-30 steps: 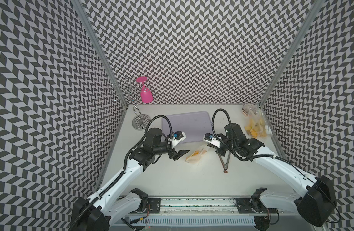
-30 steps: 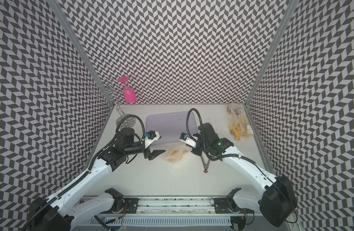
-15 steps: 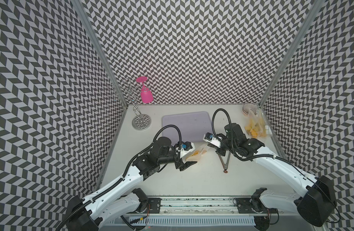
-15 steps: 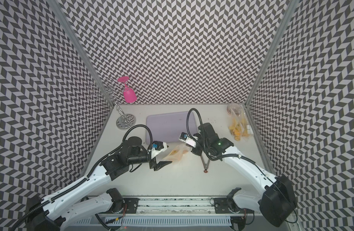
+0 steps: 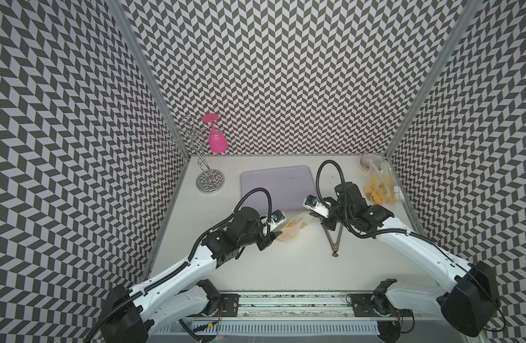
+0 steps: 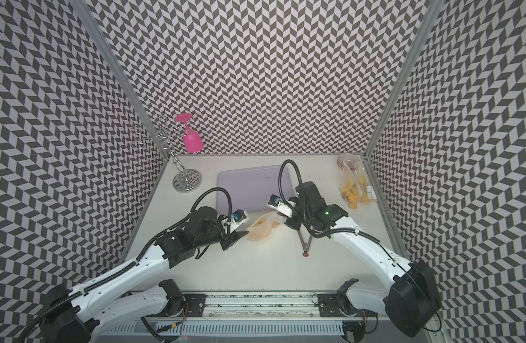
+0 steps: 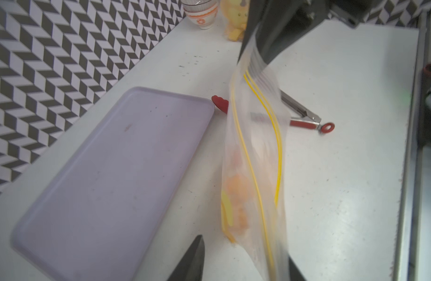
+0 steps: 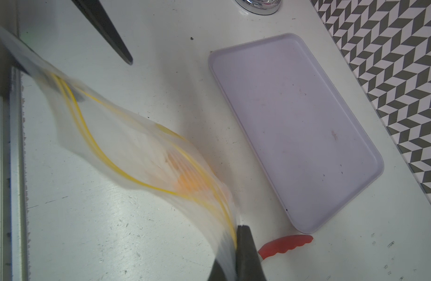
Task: Put the cookies into a resealable bag to prevent moisture
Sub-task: Close the ziploc bag at the center of the board.
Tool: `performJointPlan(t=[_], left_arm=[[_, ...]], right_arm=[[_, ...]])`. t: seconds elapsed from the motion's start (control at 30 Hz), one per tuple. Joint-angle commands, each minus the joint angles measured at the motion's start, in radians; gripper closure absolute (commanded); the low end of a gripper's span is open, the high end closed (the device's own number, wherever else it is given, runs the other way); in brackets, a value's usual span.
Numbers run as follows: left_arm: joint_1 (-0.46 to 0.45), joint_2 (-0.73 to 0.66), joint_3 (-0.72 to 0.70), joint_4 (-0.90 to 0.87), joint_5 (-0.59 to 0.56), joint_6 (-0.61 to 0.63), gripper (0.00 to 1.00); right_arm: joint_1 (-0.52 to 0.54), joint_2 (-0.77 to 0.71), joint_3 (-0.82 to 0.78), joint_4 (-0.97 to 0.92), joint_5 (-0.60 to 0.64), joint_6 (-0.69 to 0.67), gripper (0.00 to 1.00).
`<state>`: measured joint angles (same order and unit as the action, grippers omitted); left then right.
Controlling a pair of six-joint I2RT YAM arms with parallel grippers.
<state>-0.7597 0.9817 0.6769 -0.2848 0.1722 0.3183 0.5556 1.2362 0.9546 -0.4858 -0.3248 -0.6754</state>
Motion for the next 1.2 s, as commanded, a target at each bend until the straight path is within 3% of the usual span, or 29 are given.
performJointPlan(t=[0.0,0.23,0.4,0.5,0.6,0.77,0.8,0.87,0.9,0.97,1.03,1.07,1.1,1.13,1.17], left_arm=[[-0.007,-0.003,-0.001,0.001,-0.011,0.001,0.68],[-0.006,-0.009,-0.001,0.004,0.005,0.005,1.00],[-0.005,-0.026,-0.004,0.029,0.026,0.008,1.00],[-0.003,-0.023,-0.003,0.045,0.049,0.016,1.00],[0.001,-0.011,0.004,0.060,0.082,0.023,1.00],[0.046,0.009,0.005,0.089,0.156,0.031,1.00],[0.061,0.014,0.006,0.091,0.170,0.033,1.00],[0.078,0.020,0.010,0.089,0.174,0.039,1.00],[0.084,0.018,0.008,0.090,0.167,0.041,1.00],[0.093,0.016,0.005,0.093,0.155,0.042,1.00],[0.103,0.016,0.006,0.090,0.156,0.049,1.00],[0.108,0.015,0.008,0.088,0.159,0.053,1.00],[0.114,0.017,0.010,0.084,0.167,0.057,1.00],[0.118,0.020,0.014,0.081,0.170,0.060,1.00],[0.122,0.023,0.016,0.078,0.174,0.063,1.00]], right_arm=[[-0.005,-0.022,0.009,0.052,0.003,0.006,1.00],[-0.005,-0.026,0.003,0.046,0.007,0.004,1.00],[-0.006,-0.033,-0.004,0.025,-0.048,-0.022,0.97],[-0.006,-0.026,-0.002,0.020,-0.091,-0.027,0.74],[-0.006,-0.008,0.012,0.012,-0.113,-0.028,0.68],[-0.006,0.000,0.030,-0.012,-0.113,-0.039,0.71],[-0.006,0.000,0.029,-0.016,-0.107,-0.041,0.76],[-0.006,-0.001,0.027,-0.024,-0.098,-0.045,0.98],[-0.006,-0.001,0.029,-0.032,-0.092,-0.047,1.00],[-0.006,-0.003,0.030,-0.036,-0.084,-0.047,1.00],[-0.006,-0.001,0.030,-0.027,-0.068,-0.049,0.74],[-0.006,0.001,0.030,-0.025,-0.067,-0.053,0.72],[-0.006,0.006,0.032,-0.022,-0.066,-0.057,0.75],[-0.006,0.011,0.036,-0.021,-0.067,-0.056,0.92],[-0.006,0.014,0.039,-0.025,-0.072,-0.057,1.00]])
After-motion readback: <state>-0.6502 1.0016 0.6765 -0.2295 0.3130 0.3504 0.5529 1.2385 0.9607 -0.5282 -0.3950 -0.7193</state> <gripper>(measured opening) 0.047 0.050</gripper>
